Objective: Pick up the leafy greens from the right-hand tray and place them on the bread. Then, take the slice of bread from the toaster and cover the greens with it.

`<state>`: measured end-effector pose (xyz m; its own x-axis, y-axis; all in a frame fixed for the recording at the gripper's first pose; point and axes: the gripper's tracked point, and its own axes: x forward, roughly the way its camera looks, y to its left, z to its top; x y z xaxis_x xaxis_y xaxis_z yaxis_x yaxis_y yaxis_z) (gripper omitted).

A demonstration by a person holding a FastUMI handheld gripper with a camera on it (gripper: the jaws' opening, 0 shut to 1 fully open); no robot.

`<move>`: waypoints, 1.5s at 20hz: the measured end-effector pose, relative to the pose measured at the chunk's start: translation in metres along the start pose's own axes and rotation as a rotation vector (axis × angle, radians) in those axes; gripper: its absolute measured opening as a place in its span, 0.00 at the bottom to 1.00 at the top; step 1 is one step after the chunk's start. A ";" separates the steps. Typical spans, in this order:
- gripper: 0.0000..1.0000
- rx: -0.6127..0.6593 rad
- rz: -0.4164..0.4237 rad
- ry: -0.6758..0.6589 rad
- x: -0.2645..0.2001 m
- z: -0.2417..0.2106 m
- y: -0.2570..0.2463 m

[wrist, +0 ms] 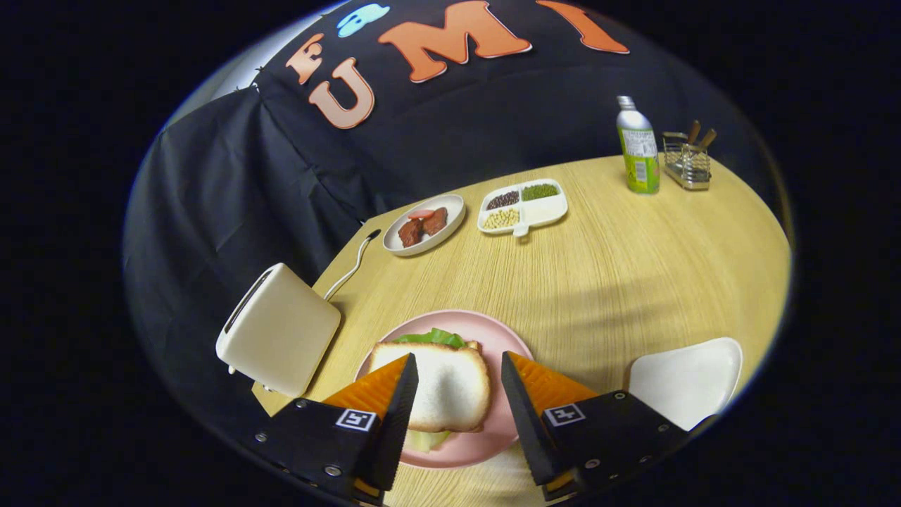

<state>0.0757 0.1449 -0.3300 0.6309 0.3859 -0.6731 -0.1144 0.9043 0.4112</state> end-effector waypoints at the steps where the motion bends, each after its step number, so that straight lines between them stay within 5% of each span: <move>1: 0.77 -0.024 -0.018 -0.034 -0.007 0.009 -0.001; 7: 0.91 -0.127 -0.060 -0.203 -0.070 0.055 0.019; 18: 0.95 -0.311 -0.178 -0.631 -0.202 0.142 0.035; 30: 0.95 -0.339 -0.201 -0.700 -0.229 0.145 0.051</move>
<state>0.0369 0.0759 -0.0660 0.9861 0.1077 -0.1269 -0.1036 0.9939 0.0387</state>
